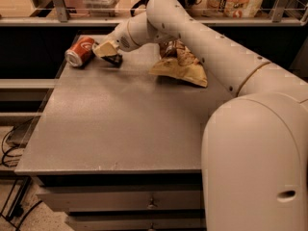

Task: Move rxbar chocolate near coke can

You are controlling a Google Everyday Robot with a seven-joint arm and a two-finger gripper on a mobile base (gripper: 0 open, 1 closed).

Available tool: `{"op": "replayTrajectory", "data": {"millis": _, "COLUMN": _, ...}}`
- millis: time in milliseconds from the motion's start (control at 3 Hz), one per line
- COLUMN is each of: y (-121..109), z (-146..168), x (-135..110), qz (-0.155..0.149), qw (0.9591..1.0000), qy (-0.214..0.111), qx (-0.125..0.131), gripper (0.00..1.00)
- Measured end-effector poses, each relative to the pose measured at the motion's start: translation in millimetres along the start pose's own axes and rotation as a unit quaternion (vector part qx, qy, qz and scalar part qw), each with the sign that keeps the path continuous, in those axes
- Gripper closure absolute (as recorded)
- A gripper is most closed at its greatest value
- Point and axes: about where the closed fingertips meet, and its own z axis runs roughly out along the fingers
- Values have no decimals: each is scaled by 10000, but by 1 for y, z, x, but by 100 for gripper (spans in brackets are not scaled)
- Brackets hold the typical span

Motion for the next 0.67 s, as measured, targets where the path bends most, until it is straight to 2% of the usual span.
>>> {"op": "replayTrajectory", "data": {"millis": 333, "y": -9, "z": -5, "x": 5, "qz": -14, "qw": 9997, "qy": 164, "qx": 180, "gripper": 0}}
{"op": "replayTrajectory", "data": {"millis": 667, "y": -9, "z": -5, "x": 6, "qz": -13, "qw": 9997, "qy": 171, "qx": 184, "gripper": 0}}
